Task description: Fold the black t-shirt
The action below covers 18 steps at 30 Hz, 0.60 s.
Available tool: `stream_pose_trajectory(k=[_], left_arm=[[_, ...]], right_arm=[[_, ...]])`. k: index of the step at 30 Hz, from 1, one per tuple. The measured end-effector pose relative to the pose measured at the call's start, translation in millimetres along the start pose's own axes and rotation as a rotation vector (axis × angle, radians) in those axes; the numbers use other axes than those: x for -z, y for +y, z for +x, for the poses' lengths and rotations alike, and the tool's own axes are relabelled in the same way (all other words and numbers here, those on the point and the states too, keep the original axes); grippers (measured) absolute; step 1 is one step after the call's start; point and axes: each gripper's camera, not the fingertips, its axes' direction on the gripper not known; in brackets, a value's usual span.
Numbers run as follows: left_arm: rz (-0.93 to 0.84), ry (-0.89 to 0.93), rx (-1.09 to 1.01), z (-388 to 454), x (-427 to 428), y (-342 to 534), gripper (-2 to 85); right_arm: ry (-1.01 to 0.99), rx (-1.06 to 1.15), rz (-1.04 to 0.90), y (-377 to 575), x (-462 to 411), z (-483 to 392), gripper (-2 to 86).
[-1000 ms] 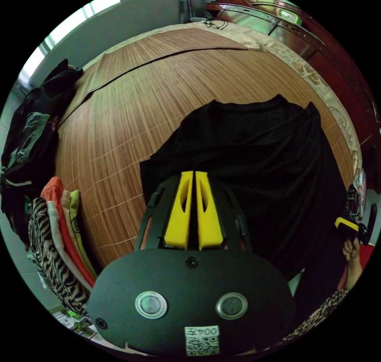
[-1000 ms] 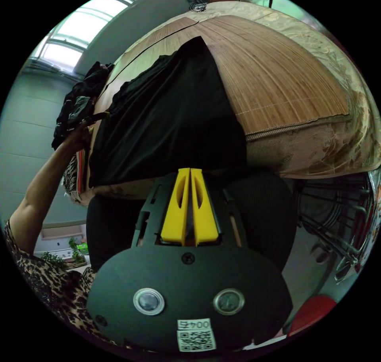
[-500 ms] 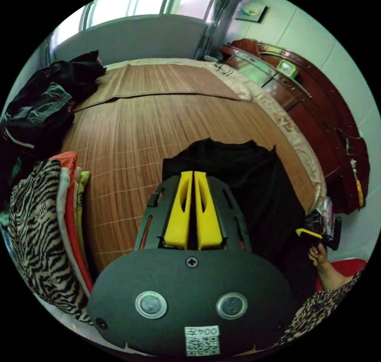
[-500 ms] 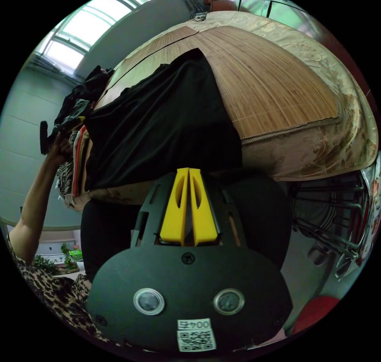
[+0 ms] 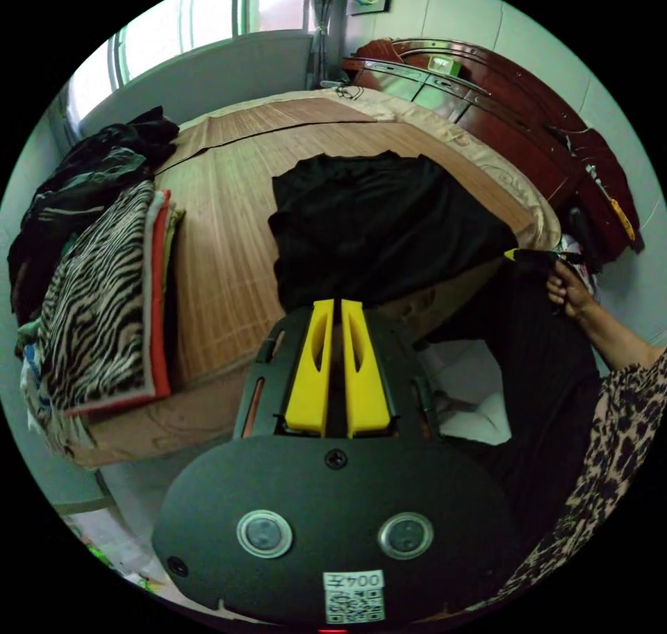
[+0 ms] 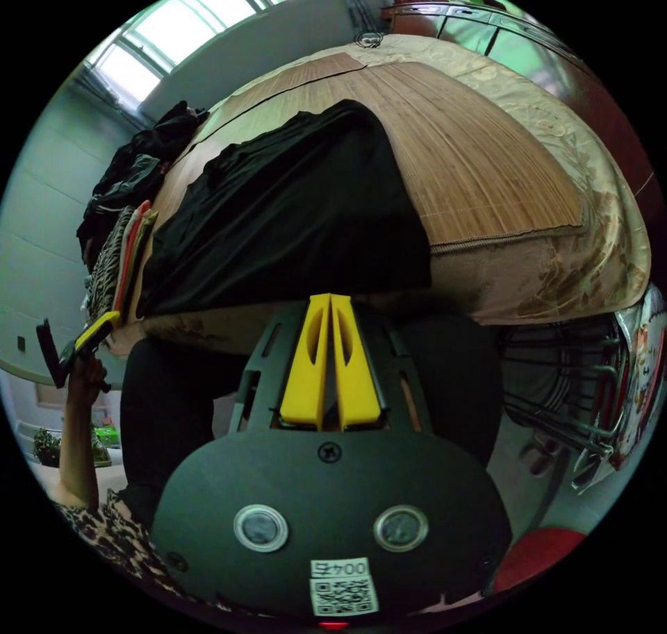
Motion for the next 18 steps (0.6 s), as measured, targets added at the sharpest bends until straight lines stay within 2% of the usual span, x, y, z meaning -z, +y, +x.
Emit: stream_pose_trajectory(k=[6, 9, 14, 18], left_arm=[[-0.015, -0.008, 0.055, 12, -6, 56, 0.6], [-0.093, -0.058, 0.007, 22, -18, 63, 0.3], [-0.105, -0.084, -0.021, 27, -18, 62, 0.2], [-0.087, -0.042, 0.072, 8, -19, 70, 0.2]], right_arm=[[-0.044, -0.022, -0.001, 1, 2, -15, -0.8], [-0.089, -0.035, 0.002, 0, 2, -22, -0.8], [-0.063, 0.04, 0.008, -3, 0, -52, -0.8], [-0.007, 0.064, 0.073, -6, 4, -71, -0.8]])
